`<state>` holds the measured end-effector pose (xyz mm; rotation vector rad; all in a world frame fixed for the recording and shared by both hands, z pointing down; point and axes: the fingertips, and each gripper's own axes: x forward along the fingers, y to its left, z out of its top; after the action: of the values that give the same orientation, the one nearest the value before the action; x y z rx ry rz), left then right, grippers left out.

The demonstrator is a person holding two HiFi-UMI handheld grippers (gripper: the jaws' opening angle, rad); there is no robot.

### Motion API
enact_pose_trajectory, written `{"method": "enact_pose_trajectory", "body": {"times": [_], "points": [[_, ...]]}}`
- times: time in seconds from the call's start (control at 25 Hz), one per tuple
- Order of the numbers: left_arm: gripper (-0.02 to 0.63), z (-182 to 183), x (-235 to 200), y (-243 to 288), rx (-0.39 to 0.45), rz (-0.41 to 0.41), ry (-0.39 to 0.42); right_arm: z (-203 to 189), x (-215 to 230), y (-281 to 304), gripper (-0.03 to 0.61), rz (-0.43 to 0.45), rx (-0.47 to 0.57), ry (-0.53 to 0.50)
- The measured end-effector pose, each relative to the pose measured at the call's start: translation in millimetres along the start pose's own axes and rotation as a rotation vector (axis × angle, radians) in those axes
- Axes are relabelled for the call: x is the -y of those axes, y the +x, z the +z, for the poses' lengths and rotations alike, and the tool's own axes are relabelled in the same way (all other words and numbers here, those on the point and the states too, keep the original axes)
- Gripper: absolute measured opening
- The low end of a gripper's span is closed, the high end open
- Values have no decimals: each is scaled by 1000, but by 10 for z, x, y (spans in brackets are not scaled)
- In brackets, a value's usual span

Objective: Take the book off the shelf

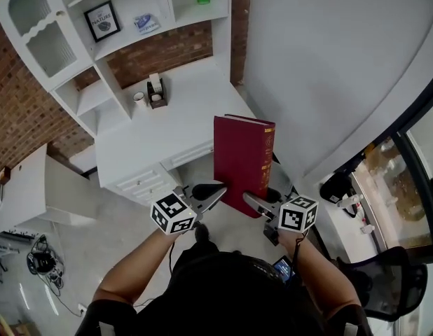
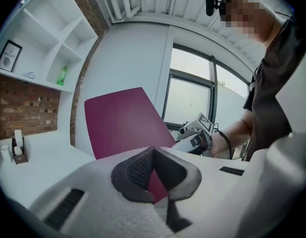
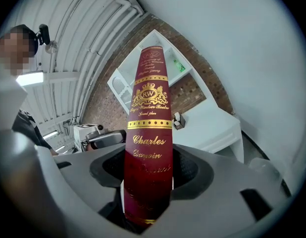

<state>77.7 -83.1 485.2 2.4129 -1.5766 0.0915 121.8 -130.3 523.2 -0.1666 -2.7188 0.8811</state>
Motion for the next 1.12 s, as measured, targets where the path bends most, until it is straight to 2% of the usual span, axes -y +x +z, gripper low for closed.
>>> {"method": "enact_pose_trajectory", "body": {"times": [0.32, 0.48, 0.6, 0.8, 1.12], "points": [[6, -538, 472, -350, -32, 29, -88, -790, -245, -152, 235, 12, -13, 112], [8, -750, 577, -565, -31, 29, -85, -932, -394, -111, 233, 46, 8, 104], [6, -1017, 695, -836, -39, 34, -148, -1187, -582, -92, 234, 45, 12, 143], [8, -1211, 616, -1343, -29, 57, -195, -1570, -840, 145, 233, 20, -54, 114], [6, -1402, 669, -1959, -18, 44, -220, -1880, -1224, 331, 233, -19, -48, 132]]}}
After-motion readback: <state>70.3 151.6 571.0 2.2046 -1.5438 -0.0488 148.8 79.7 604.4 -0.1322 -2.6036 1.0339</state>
